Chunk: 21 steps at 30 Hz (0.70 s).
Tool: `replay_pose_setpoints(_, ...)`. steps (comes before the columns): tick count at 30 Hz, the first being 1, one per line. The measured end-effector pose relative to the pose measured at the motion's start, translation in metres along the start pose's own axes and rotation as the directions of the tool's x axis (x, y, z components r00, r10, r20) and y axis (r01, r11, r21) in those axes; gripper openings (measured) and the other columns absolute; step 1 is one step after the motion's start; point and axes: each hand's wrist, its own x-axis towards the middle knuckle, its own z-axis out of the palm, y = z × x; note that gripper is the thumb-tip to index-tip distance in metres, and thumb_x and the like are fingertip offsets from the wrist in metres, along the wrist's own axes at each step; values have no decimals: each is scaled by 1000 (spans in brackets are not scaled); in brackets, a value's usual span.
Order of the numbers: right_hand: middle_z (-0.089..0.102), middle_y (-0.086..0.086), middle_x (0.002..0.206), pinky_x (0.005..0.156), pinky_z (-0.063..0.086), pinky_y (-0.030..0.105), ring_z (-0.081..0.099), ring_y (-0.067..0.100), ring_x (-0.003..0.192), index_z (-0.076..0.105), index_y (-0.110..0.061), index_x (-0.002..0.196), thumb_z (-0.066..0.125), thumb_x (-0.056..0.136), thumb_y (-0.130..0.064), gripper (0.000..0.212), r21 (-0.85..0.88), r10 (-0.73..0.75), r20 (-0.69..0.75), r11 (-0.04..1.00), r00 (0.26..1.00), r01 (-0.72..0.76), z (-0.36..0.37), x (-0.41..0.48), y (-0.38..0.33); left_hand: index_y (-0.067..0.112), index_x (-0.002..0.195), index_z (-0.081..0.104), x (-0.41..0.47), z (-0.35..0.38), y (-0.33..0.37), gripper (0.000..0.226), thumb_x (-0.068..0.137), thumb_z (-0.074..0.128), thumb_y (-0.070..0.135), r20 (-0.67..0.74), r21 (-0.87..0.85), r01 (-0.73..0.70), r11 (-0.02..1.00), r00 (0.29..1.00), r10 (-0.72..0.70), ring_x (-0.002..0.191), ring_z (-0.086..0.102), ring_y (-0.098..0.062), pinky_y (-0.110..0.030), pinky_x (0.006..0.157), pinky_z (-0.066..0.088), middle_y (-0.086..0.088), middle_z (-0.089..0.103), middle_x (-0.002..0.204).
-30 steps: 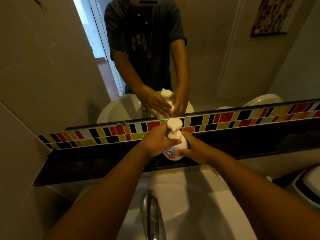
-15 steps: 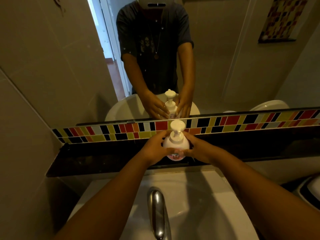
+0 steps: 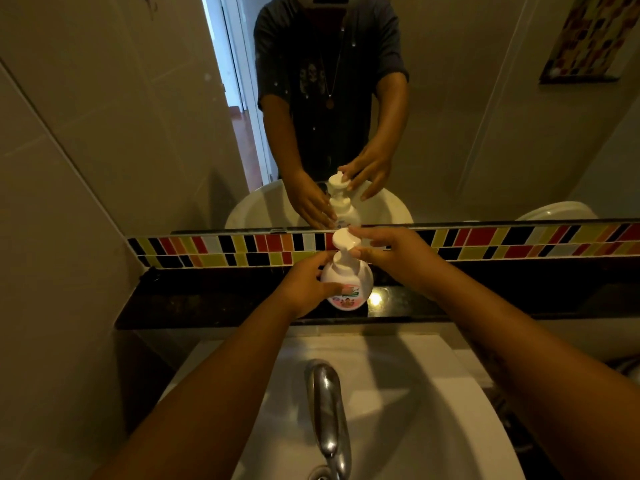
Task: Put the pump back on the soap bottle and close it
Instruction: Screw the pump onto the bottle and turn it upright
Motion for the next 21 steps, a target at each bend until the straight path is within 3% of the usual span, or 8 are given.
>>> replay_pose_setpoints(9, 58, 9, 138, 106, 45, 44, 51, 27, 127, 60, -22, 128, 67, 82, -27, 46, 57, 23, -163, 998, 986, -14, 16, -1, 11, 22, 131, 55, 4, -2, -3, 59, 77, 79, 15, 4, 38, -19, 999, 1000, 19, 118, 60, -22, -42, 96, 54, -3, 63, 131)
replay_pose_setpoints(14, 55, 11, 141, 106, 43, 52, 48, 32, 131, 56, -30, 131, 65, 82, -38, 50, -9, 53, -182, 998, 982, -55, 21, 3, 14, 23, 131, 55, 5, -2, -4, 59, 77, 79, 15, -3, 46, -21, 999, 1000, 21, 119, 60, -22, -47, 97, 54, -3, 63, 131)
replay_pose_setpoints(21, 54, 11, 141, 107, 42, 51, 48, 32, 131, 56, -25, 131, 65, 84, -33, 49, -6, 77, -193, 997, 978, -80, 24, 2, 11, 23, 130, 54, 3, -2, 0, 58, 78, 78, 14, 2, 31, -12, 999, 1000, 12, 120, 59, -23, -47, 98, 53, -4, 62, 131)
